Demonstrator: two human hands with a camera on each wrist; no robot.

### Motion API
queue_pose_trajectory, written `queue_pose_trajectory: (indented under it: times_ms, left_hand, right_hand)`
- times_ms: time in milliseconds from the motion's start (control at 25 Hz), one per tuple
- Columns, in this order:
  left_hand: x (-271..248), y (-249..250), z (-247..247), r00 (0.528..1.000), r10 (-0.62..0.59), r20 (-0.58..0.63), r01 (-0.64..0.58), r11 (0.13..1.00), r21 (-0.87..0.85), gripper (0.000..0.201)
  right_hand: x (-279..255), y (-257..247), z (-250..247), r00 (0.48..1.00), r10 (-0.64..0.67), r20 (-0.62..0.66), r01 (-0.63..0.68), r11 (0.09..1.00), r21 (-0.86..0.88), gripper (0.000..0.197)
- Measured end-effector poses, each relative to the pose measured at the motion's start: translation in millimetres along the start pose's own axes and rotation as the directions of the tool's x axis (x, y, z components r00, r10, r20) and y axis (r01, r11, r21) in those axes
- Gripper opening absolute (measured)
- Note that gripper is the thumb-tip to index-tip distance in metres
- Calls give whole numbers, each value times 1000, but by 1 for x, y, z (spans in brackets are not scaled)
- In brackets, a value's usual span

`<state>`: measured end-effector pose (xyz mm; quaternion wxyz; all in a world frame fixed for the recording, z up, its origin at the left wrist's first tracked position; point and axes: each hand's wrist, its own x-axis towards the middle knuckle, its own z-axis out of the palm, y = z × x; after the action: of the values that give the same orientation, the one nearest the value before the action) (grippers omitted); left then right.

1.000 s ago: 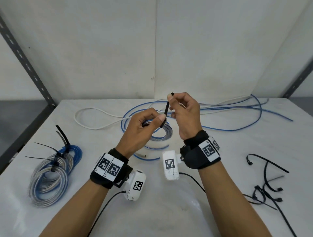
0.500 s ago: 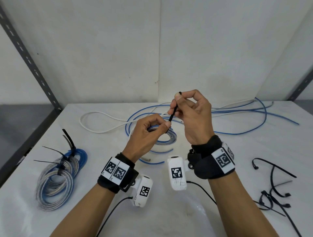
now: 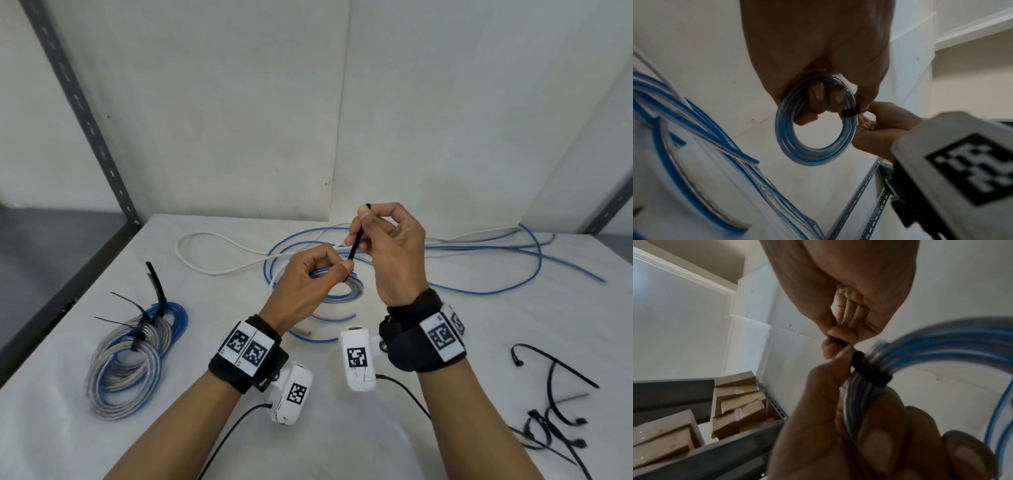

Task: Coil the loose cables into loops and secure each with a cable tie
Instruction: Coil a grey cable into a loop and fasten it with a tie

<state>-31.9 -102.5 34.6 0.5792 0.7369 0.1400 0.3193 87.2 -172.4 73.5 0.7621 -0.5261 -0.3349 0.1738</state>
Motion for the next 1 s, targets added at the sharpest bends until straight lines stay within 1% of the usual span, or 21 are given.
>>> queue_pose_trajectory:
  times_ms: [80, 160, 240, 320, 360, 440, 480, 560, 640, 720, 760, 840, 880, 960, 1000]
  left_hand:
    - [-3, 6, -9, 1000, -27, 6, 27, 999, 28, 25]
    - [-10, 13, -23, 999, -40, 7, 40, 997, 70, 23]
    - [-26, 19, -44, 998, -47, 31, 41, 982, 183, 11]
    - [-44, 24, -68, 995, -78, 67, 48, 929, 368, 20]
    - [-53, 28, -80, 992, -110, 59, 69, 880, 470, 24]
    - [-77, 39, -104, 987, -161, -17, 135, 759, 637, 22]
    - [-89, 42, -112, 983, -174, -55, 162, 695, 700, 18]
    - [-115, 46, -123, 978, -190, -90, 183, 554, 812, 13]
    - [-140, 46, -128, 966, -237, -108, 204, 431, 879, 15]
    - [-154, 43, -132, 946, -287, -153, 250, 343, 905, 23]
    - [-158, 43, -132, 936, -301, -184, 278, 307, 910, 27]
    - [-163, 41, -126, 921, -297, -251, 320, 215, 922, 35]
    - [-165, 39, -121, 911, -299, -285, 339, 149, 929, 39]
    - [-170, 37, -111, 884, -311, -349, 365, -6, 931, 46]
    - [-172, 38, -106, 875, -315, -369, 372, -53, 927, 48]
  right_hand:
    - [4, 0, 9, 999, 31, 23, -30, 998, -50, 10]
    - [6, -3, 22, 996, 43, 75, -31, 987, -155, 12]
    - [5, -7, 38, 986, 43, 163, 4, 960, -280, 14]
    - [3, -5, 57, 967, 25, 252, 82, 912, -402, 14]
    - [2, -2, 67, 957, 12, 289, 126, 882, -454, 15]
    - [-5, 4, 94, 927, 23, 374, 187, 836, -516, 23]
    - [-10, 7, 107, 905, 57, 422, 192, 831, -522, 25]
    - [-25, 9, 134, 849, 156, 505, 139, 856, -498, 25]
    - [-42, 9, 156, 771, 254, 584, 76, 873, -481, 25]
    - [-55, 9, 172, 693, 302, 655, 111, 853, -510, 24]
    - [-60, 10, 178, 671, 305, 676, 165, 827, -538, 23]
    - [-68, 13, 185, 650, 272, 710, 295, 771, -565, 19]
    - [-72, 15, 187, 645, 257, 719, 313, 770, -556, 20]
    - [-78, 18, 188, 635, 244, 733, 273, 817, -508, 23]
    - [-79, 19, 186, 635, 243, 733, 237, 843, -484, 27]
